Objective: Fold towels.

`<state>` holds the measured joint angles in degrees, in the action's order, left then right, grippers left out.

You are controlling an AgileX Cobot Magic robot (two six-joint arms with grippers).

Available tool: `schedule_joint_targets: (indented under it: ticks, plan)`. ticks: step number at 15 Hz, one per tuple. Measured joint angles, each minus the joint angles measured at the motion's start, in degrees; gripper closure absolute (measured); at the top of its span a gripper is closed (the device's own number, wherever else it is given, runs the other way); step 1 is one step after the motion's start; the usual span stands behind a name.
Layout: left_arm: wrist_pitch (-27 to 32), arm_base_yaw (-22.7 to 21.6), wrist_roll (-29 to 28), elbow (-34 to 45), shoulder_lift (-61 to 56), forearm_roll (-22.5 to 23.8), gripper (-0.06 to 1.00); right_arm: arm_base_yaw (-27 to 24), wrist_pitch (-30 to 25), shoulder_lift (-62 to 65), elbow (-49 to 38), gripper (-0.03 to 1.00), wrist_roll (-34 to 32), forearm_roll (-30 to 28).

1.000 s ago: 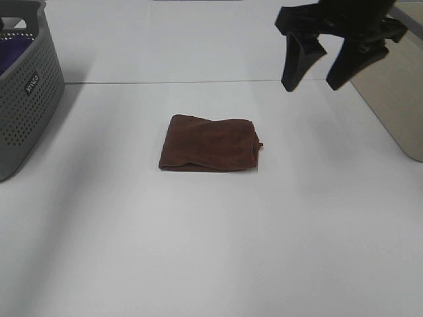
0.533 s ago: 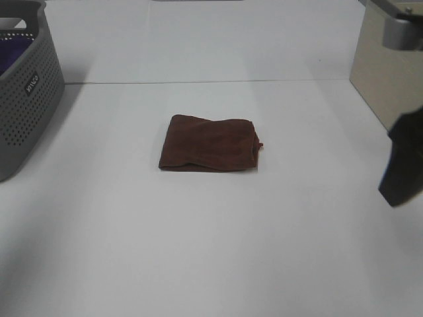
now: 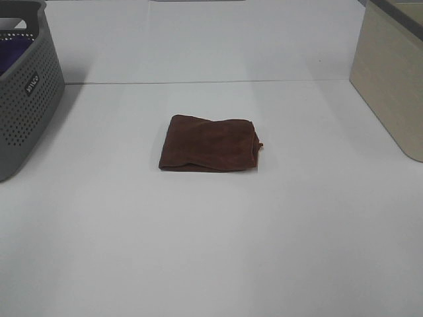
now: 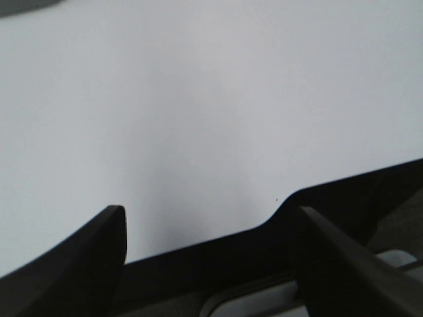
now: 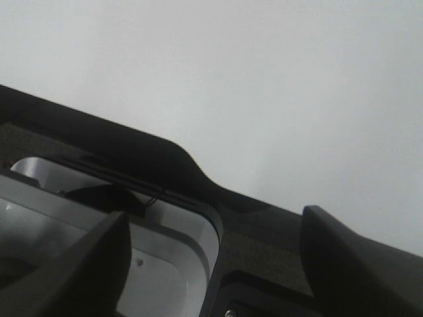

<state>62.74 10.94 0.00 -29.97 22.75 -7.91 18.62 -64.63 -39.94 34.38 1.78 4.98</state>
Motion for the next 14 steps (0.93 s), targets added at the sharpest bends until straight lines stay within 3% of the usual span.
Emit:
schedule_joint_targets:
  ticks: [2,5,8,14]
  plan:
    - [-1.7,0.0,1.7,0.1,-5.5,-0.2,0.28,0.0,2.5,7.3,-3.4,0.28,0.2,-1.1]
    - [-3.0,0.0,8.7,0.1,-7.0,-0.5,0.28,0.0,3.4,15.6,-5.0,0.28,1.7,-1.4]
    - [-2.6,0.0,9.1,1.0,-7.0,-3.0,0.28,0.0,3.4,17.2,-5.0,0.28,2.1,-1.4]
    - [-2.3,0.0,9.1,1.3,-7.0,-3.3,0.28,0.0,3.6,17.2,-5.0,0.28,2.1,-1.4]
